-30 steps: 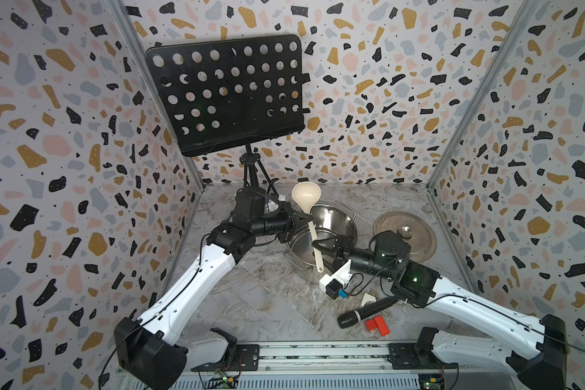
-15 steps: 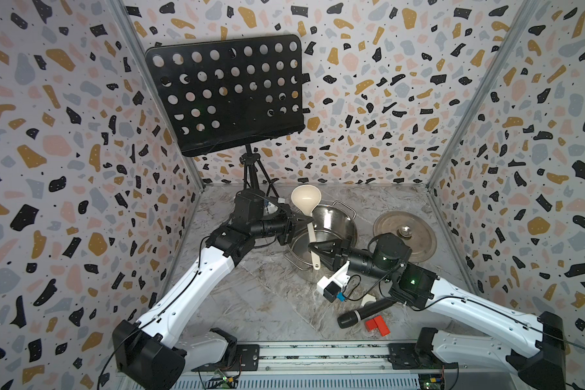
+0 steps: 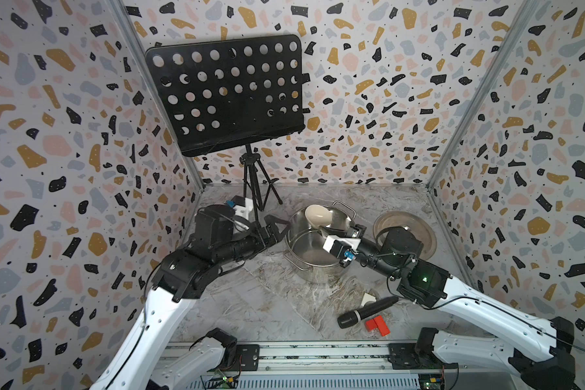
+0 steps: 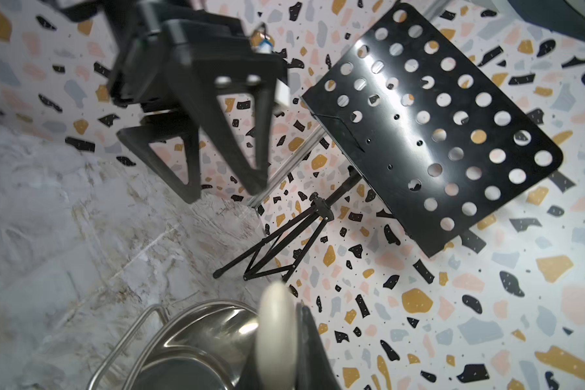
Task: Stir the soup with a spoon
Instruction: Pick up the spoon from the center of the board, then stir the soup in the pan with a stick.
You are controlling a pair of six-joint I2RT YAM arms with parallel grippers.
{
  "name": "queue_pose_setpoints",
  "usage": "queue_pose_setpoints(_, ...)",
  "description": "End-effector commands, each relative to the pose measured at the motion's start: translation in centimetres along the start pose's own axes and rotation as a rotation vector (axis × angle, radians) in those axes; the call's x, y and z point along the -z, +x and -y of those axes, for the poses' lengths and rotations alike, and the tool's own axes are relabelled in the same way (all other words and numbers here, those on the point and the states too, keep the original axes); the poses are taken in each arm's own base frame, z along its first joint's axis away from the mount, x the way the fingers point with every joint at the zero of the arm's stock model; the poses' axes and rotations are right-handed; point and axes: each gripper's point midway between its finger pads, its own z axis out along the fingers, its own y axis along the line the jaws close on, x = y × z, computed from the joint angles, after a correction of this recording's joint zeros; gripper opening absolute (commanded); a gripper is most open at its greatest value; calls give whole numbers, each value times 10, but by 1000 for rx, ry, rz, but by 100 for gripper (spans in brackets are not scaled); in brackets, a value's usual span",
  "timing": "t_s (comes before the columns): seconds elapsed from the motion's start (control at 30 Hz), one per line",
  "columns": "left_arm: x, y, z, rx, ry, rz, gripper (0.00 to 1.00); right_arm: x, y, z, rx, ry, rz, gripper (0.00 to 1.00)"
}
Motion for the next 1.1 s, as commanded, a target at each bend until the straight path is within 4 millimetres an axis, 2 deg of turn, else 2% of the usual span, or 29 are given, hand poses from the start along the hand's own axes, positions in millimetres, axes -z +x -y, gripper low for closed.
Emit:
queue_pose_setpoints(0.0, 29, -2, -52, -146, -270, 82, 100, 13, 19, 21, -379, 26, -117, 0)
queue_pose_setpoints(0.1, 40, 2, -59, -181, -278, 109, 99, 10, 42, 24, -509, 19, -163, 0)
queue_pose_setpoints(0.23, 39, 10, -62, -197, -259, 95, 99, -2, 73, 34, -609, 22, -235, 0)
queue_pose_setpoints(0.37, 37, 15, -67, -198, -274, 74, 100, -16, 102, 62, -700, 63, -227, 0)
queue_pose_setpoints(0.5, 35, 20, -67, -210, -267, 48, 99, -26, 126, 71, -670, 63, -274, 0)
queue_pose_setpoints(0.67, 36, 25, -71, -229, -283, 22, 99, -20, 153, 49, -626, -9, -409, 0)
queue_pose_setpoints(0.8, 35, 28, -78, -230, -305, 12, 99, -13, 159, 25, -635, -115, -465, 0)
queue_pose_setpoints(0.93, 29, 30, -79, -229, -301, -3, 99, -16, 151, 1, -615, -210, -456, 0)
queue_pose_setpoints(1.07, 26, 29, -76, -228, -292, -8, 99, -30, 133, -21, -568, -298, -404, 0)
